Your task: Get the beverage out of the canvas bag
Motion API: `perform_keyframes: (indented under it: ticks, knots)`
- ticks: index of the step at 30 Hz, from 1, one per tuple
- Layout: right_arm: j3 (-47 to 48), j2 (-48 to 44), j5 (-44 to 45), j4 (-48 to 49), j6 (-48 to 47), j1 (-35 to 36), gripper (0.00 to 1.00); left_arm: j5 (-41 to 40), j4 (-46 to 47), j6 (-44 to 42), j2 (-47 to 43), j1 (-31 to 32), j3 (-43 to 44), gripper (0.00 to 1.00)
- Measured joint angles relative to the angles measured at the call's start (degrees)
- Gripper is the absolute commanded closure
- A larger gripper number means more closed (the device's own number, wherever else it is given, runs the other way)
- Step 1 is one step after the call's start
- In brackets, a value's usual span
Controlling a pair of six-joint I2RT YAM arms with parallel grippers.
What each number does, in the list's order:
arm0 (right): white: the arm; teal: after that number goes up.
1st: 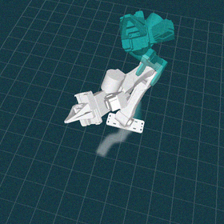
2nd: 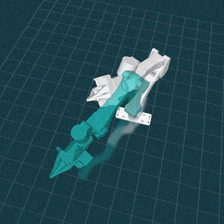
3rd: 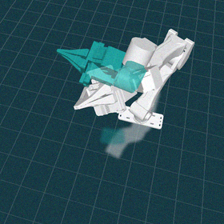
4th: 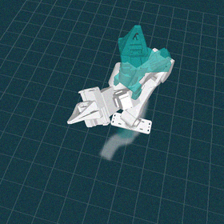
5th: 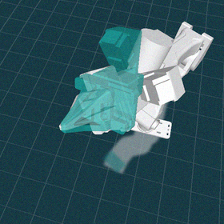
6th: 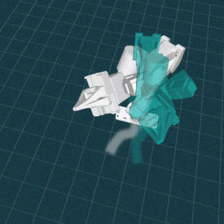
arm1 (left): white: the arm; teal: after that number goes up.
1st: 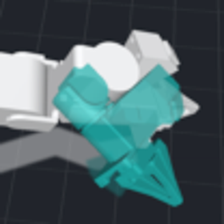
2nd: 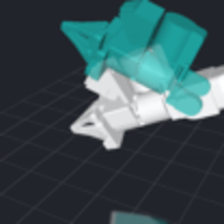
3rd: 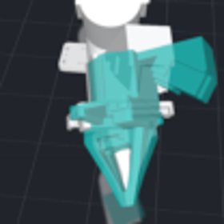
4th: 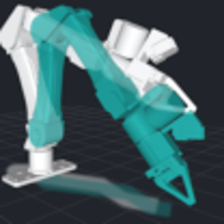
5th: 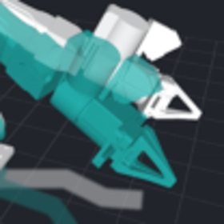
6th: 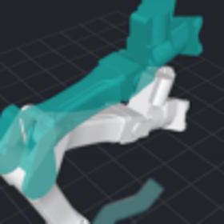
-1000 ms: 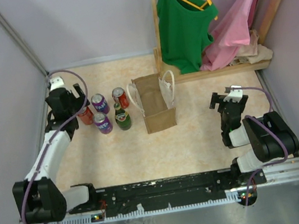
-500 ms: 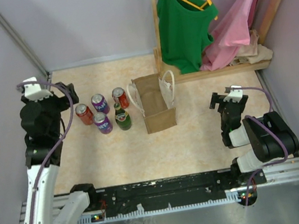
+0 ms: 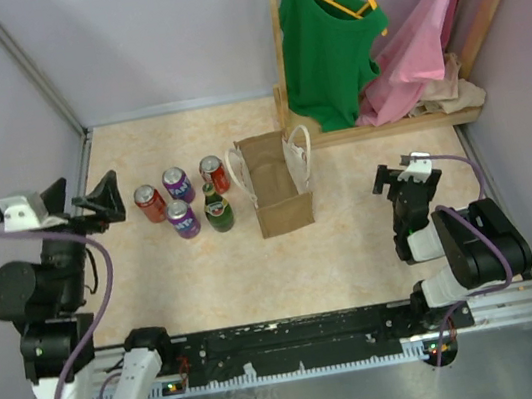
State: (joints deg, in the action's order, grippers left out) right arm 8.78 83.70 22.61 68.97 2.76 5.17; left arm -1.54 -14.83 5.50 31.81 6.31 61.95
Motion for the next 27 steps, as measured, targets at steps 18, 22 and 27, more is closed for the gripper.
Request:
perform_keyframes:
  ticks: [18, 22, 27]
  knots:
    - [0.0, 0.0, 0.0, 0.0, 0.0, 0.0, 0.01, -7.0, -2.1, -2.8, -18.8, 0.0, -0.4, 0.0]
    - [0.0, 0.0, 0.0, 0.0, 0.0, 0.0, 0.01, -9.0, -2.4, -3.1, -20.0, 0.0, -0.2, 0.0]
    - [0.0, 0.0, 0.0, 0.0, 0.0, 0.0, 0.01, -10.5, -3.3, -3.6, -20.5, 0.0, -0.3, 0.0]
